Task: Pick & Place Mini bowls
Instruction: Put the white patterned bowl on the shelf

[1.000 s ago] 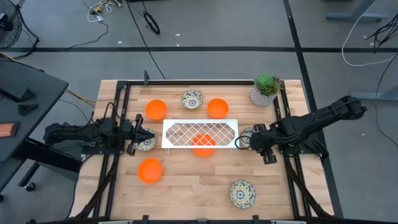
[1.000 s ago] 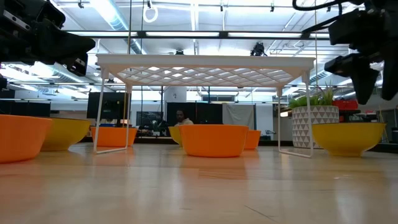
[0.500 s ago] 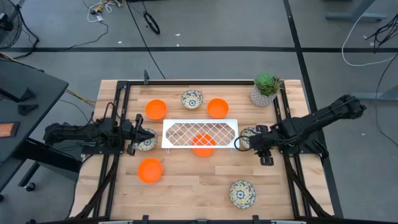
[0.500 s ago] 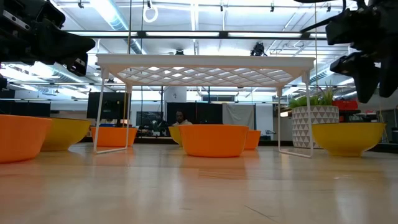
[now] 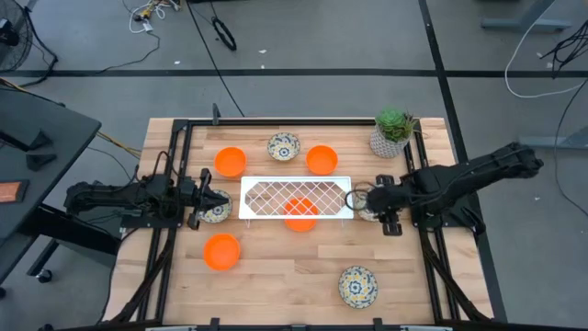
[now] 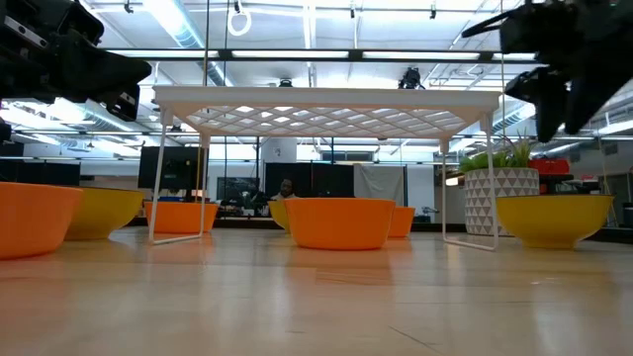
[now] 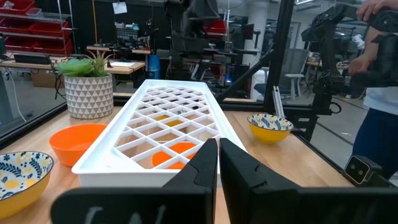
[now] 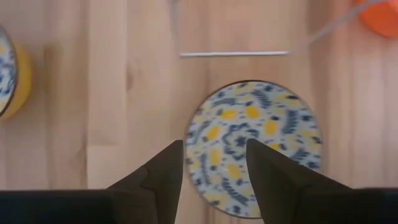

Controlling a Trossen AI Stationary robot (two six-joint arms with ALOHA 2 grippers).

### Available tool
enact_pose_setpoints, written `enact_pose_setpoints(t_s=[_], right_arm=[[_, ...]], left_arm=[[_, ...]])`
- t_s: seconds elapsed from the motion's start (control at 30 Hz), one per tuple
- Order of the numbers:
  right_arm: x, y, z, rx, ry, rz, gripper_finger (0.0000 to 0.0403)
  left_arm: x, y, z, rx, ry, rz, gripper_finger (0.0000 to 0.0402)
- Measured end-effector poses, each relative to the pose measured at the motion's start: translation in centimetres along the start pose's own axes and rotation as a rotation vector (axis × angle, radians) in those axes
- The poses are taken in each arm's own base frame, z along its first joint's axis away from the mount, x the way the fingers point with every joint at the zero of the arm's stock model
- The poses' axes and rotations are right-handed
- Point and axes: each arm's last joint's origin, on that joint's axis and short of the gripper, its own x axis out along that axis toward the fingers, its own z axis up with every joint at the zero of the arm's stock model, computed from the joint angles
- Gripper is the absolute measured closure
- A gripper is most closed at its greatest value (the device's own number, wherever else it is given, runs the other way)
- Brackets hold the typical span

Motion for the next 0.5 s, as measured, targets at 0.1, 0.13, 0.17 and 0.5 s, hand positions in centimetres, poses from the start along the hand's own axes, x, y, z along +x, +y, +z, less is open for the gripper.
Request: enact_pose_setpoints(t_s=[0.1,0.13,0.17,0.5], right_arm=[[-0.3,-1.2,0.2,0.043,0.006,-0.027,0.0224],[-0.4,-1.6,0.3,0.052,0.01,-0.036,0.0224],[-0.4,-2.0,0.3,0.065,0.012,-0.043,0.0224],[-0.5,-6.4,-0.1,0.249,0.038,-0.117,0.0224]], left_arm=[[0.0,0.0,0.0,0.0,0.001,0.0,0.0378],[0.0,0.0,0.0,0.0,0.0,0.0,0.0378],[0.0,0.0,0.0,0.0,0.0,0.0,0.0378],[0.0,0.0,0.0,0.0,0.0,0.0,0.0378]])
